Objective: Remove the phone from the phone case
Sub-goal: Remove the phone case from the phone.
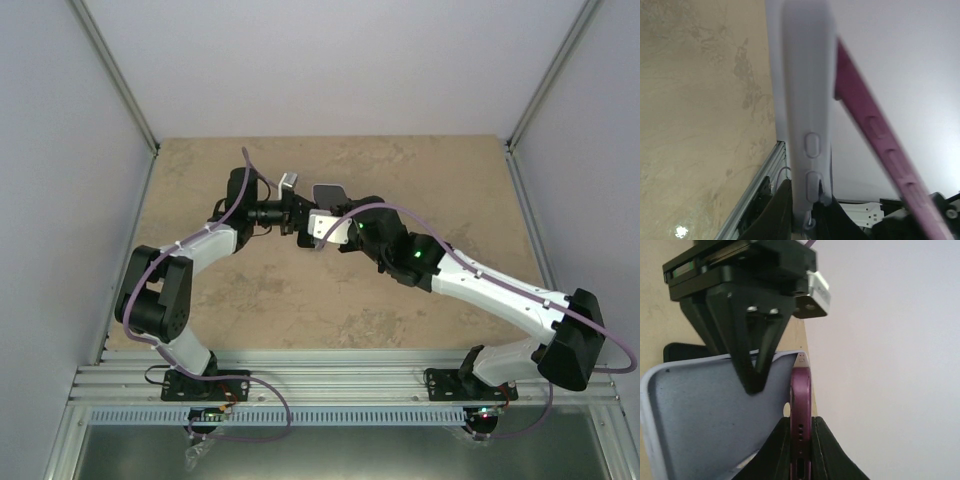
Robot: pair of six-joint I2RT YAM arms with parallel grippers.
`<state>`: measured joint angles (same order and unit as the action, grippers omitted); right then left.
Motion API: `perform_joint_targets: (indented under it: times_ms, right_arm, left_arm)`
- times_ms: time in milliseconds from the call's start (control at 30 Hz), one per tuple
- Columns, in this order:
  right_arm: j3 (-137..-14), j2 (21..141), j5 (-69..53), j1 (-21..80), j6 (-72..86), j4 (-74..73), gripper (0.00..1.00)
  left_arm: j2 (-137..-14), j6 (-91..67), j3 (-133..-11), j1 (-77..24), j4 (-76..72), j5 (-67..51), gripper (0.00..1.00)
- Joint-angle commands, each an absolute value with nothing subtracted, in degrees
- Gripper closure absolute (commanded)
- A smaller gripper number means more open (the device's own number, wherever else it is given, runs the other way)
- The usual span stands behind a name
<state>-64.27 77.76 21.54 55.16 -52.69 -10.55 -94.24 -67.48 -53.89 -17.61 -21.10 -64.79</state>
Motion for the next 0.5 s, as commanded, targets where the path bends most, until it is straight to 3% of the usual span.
perform_joint_targets:
  times_ms: [0,467]
  right_arm:
    - [-70.10,76.99,16.21,53.77,-46.15,-13.05,0.99]
    - [-73.81,74.57,5.23,46.74,-41.17,-19.17,1.00]
  left_arm:
    - [-94.74,-61.50,-55.59,-16.88,-17.83,-62.20,1.00]
    - [-94.72,-56.53,-56.54,-14.67,-12.14,-61.68,1.00]
